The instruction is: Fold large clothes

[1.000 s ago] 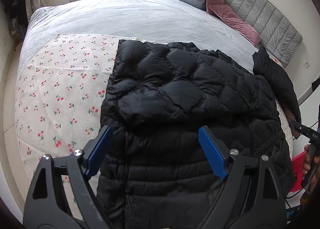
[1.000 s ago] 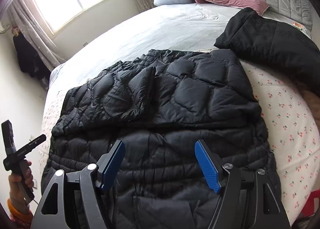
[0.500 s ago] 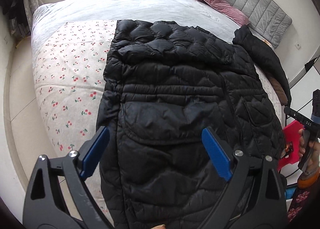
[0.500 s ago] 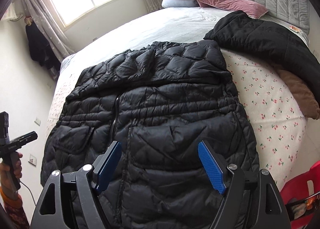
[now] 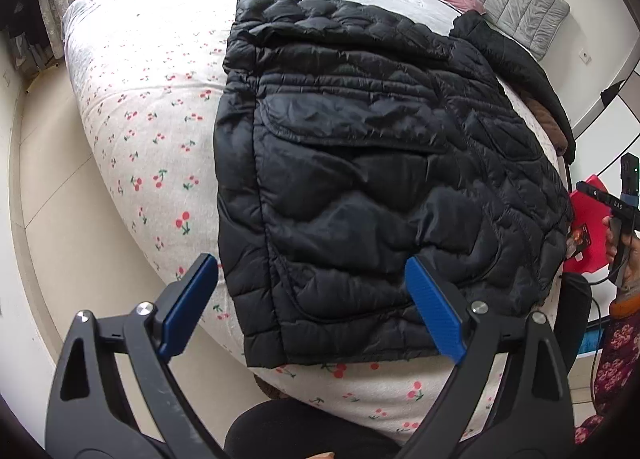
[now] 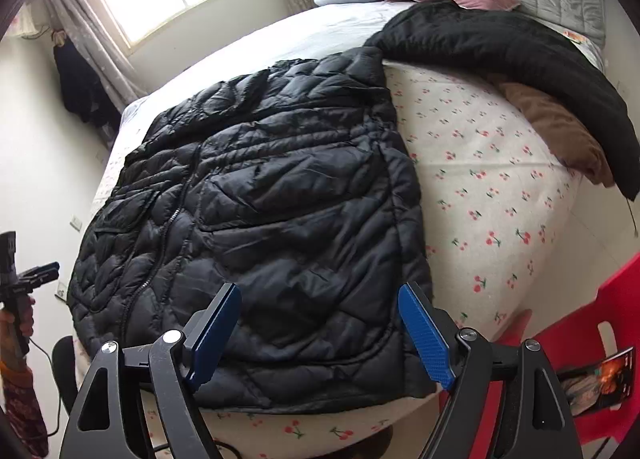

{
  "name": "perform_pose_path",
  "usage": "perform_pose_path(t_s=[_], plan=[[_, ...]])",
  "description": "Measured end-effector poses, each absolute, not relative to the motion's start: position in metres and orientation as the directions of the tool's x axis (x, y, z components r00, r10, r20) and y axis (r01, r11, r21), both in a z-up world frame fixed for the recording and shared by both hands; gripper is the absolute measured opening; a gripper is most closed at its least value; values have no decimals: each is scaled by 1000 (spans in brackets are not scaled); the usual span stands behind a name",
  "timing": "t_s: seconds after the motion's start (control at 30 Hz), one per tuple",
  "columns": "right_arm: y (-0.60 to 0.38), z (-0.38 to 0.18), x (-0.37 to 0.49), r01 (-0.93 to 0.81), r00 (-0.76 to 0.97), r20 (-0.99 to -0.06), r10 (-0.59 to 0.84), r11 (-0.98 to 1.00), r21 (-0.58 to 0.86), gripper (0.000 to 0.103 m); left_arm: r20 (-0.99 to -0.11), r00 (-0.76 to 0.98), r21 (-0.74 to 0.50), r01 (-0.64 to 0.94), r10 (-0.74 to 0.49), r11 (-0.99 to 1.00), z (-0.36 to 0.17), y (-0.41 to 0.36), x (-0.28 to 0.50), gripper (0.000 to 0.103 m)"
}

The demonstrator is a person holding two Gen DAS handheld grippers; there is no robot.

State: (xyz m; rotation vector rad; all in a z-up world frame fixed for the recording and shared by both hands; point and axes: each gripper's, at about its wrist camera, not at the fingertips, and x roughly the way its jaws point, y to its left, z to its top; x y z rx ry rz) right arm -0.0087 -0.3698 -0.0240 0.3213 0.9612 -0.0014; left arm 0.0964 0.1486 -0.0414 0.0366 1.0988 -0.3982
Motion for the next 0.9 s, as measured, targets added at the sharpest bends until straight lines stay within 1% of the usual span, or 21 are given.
perform_pose_path(t_s=[0.07, 0.17, 0.4, 0.5, 0.63, 0.83, 0.9], plan=[[-379, -36, -16, 169, 562, -819, 118, 952, 254, 82, -875, 375, -174, 343, -305, 923, -52, 151, 91, 95], [-387, -53, -23, 197, 538, -839, 81, 956, 219, 82, -873, 341, -221, 362, -349, 906, -64, 154, 86, 95], [-401, -86, -31, 236, 512, -850, 124, 931, 278, 82, -881, 247, -320, 318, -404, 892, -97, 162, 85, 94], [-402, -94, -32, 239, 514, -844, 155, 919, 315, 82, -865, 256, -349, 313, -432, 883, -99, 164, 83, 95], [-399, -97, -31, 240, 529, -833, 161, 913, 329, 86, -846, 264, -383, 308, -464, 871, -99, 167, 83, 94], [-392, -98, -27, 240, 547, -828, 122, 925, 295, 87, -840, 253, -394, 323, -480, 860, -100, 167, 84, 94], [-389, -97, -26, 239, 547, -831, 107, 931, 277, 85, -843, 255, -389, 319, -474, 864, -99, 166, 84, 93]])
